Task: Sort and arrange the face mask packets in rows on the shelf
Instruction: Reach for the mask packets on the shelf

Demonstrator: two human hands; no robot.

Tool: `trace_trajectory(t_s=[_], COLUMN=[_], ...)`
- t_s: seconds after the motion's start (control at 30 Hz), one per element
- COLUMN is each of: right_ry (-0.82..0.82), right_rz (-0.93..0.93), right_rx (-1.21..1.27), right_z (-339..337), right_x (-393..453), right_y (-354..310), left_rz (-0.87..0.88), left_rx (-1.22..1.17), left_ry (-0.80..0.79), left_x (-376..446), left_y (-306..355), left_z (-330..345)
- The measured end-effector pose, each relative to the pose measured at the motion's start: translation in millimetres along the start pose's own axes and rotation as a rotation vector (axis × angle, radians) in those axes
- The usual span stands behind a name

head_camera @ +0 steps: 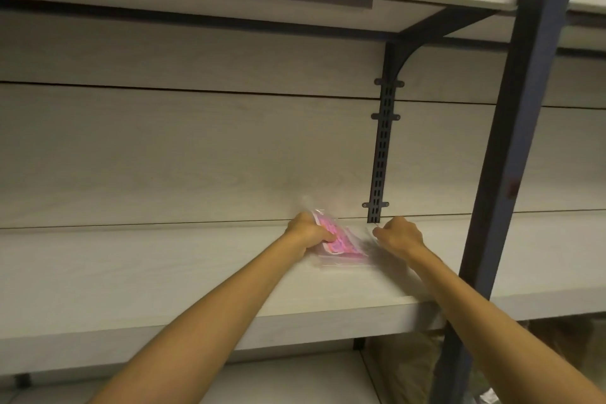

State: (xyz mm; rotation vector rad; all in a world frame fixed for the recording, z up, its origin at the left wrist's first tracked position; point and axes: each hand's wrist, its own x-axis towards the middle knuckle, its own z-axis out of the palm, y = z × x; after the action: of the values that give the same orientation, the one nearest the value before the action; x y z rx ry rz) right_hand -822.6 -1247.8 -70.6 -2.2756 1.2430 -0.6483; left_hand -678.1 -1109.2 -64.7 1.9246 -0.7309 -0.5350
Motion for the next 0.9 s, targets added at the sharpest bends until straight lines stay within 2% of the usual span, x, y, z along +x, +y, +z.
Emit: trace_trajectory(t_s=[0.1, 0.2, 0.3, 0.43, 0.6, 0.67, 0.77, 0.9], right_ry=[-0.029, -0.054, -0.085, -0.105, -0.122, -0.098, 0.004, 0.052], right_rz=[-0.001, 0.002, -0.002, -0.009, -0.038, -0.046, -0.133, -0.334], right_rx=[-0.004, 0.004, -0.001, -0.001, -0.028, -0.100, -0.237, -0.173], right_z=[1.3, 1.9, 3.4, 4.9, 1.2, -0.2, -2.3, 8.3], right_x=[-2.6, -1.5, 0.2, -1.7, -9.9, -12.5, -18.8, -33.3], right_y=[1.1, 3.3, 3.4, 2.3, -1.7, -3.4, -12.1, -37.7], left_rz=[0.003, 0.039, 0.129, 0.159, 0.188, 0.214, 0.312, 0.430], left_rx=[0.428, 0.655, 0.769, 0.816, 0.915, 0.871, 0.720, 0.625], left_ry=[0.094, 0.108, 0.012, -0.123, -0.138, -0.101, 0.083, 0.172], left_x=[2.1, -1.5, -0.6, 0.0, -5.0, -12.1, -24.6, -50.0], left_y=[-9.6, -14.5, -15.5, -18.1, -21.3, -21.3, -21.6, -32.4], left_z=[1.4, 4.5, 3.9, 3.7, -1.1, -3.2, -20.9, -74.8])
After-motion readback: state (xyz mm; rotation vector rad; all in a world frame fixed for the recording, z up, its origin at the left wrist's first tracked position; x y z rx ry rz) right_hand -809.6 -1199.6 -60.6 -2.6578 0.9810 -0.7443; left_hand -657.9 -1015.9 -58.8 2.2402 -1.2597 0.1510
